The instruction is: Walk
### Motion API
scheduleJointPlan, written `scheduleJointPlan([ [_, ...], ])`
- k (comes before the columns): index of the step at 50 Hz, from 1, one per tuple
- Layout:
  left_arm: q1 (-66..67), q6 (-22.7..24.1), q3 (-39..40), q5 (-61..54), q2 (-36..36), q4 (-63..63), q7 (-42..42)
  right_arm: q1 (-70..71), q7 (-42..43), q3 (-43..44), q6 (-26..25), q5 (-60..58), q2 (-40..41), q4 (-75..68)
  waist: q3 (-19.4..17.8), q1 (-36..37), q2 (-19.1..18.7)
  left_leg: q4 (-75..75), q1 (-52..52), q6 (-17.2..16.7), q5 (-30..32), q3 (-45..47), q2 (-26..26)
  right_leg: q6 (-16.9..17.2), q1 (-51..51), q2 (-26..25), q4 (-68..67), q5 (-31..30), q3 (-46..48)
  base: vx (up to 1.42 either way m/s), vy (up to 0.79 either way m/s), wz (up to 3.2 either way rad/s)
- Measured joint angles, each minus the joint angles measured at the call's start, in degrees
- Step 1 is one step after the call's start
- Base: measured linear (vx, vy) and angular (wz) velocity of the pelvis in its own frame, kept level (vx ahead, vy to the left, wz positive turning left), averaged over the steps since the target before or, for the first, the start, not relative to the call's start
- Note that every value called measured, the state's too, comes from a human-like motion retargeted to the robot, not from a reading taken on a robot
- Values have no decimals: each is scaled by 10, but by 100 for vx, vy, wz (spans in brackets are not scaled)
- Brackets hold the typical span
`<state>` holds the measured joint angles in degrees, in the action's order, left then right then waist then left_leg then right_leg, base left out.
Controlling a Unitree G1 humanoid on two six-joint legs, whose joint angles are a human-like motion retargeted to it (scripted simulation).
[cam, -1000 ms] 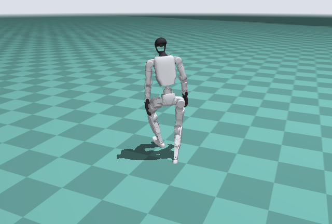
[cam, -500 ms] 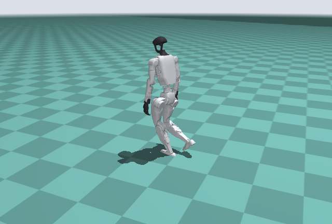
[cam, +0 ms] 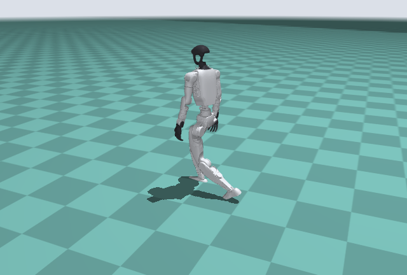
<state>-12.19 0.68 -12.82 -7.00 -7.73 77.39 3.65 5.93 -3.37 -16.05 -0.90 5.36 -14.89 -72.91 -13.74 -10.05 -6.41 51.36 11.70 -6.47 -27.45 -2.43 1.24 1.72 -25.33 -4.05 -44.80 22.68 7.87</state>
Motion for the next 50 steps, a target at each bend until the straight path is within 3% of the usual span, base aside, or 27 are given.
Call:
scheduleJointPlan([
  [3,12,-4,4,-3,-1,2,2,-4,1,2,2,6,-6,7,7,13,-48,155,-73,-49,104,-5,-73,-32,40,-74,50,-8,17,52,-13,-22],
  [5,13,-7,6,-10,-6,-4,1,-3,4,7,4,13,-10,13,10,26,-65,238,-122,-54,146,-4,-113,-46,73,-109,85,-10,16,54,-13,-28],
  [8,7,-9,9,-20,-15,-16,-5,4,14,14,4,22,-15,21,12,51,-68,331,-198,-15,117,7,-164,-54,122,-137,121,1,3,54,-14,-30],
  [10,8,-8,16,-26,-17,-24,-11,5,20,14,5,27,-15,25,10,71,-70,372,-244,13,65,12,-195,-58,149,-154,121,20,-5,54,-13,-37],
  [13,1,-8,30,-34,-25,-34,-18,22,24,17,7,32,-15,30,4,97,-52,370,-320,48,0,29,-205,-60,208,-154,149,39,-32,55,-11,-38],
  [17,-5,-8,42,-40,-36,-36,-26,51,23,20,10,39,-11,47,-10,122,-6,279,-394,66,-33,70,-175,-56,281,-119,166,80,-68,58,-6,-36],
  [25,6,-8,50,-17,-38,-9,-30,79,16,14,15,23,-2,71,-12,134,58,-45,-452,50,-17,133,-102,-37,361,-51,158,149,-97,60,4,-17],
  [29,23,-16,55,-15,-32,5,-30,73,14,13,12,16,4,62,-2,135,69,-59,-468,59,-18,137,-91,-28,367,-33,95,179,-94,62,10,-14],
  [31,28,-20,56,-20,-31,16,-26,67,12,18,10,15,8,47,9,140,94,-69,-452,74,10,153,-63,-14,362,5,46,184,-90,67,13,-16],
  [34,39,-26,57,-35,-26,32,-15,49,8,23,4,14,17,20,24,140,129,-42,-440,98,45,167,-19,18,348,63,-50,134,-82,64,14,4],
  [39,44,-29,51,-60,-26,32,5,23,-13,26,-9,12,27,-21,43,123,193,-86,-387,146,56,185,95,73,268,179,-257,-49,-87,60,15,38],
  [42,35,-26,48,-64,-34,11,-2,22,-12,27,-13,11,30,-32,39,106,209,-131,-336,160,53,176,146,59,207,235,-360,-84,-87,60,14,40],
  [46,14,-20,47,-64,-46,-22,-27,27,6,30,-9,15,31,-30,29,78,209,-191,-252,162,44,149,189,17,127,282,-424,-7,-81,58,13,37],
  [50,-11,-13,50,-68,-59,-51,-58,36,30,29,-2,21,31,-12,18,47,193,-255,-158,155,28,110,202,-2,51,279,-387,76,-71,56,10,33],
])
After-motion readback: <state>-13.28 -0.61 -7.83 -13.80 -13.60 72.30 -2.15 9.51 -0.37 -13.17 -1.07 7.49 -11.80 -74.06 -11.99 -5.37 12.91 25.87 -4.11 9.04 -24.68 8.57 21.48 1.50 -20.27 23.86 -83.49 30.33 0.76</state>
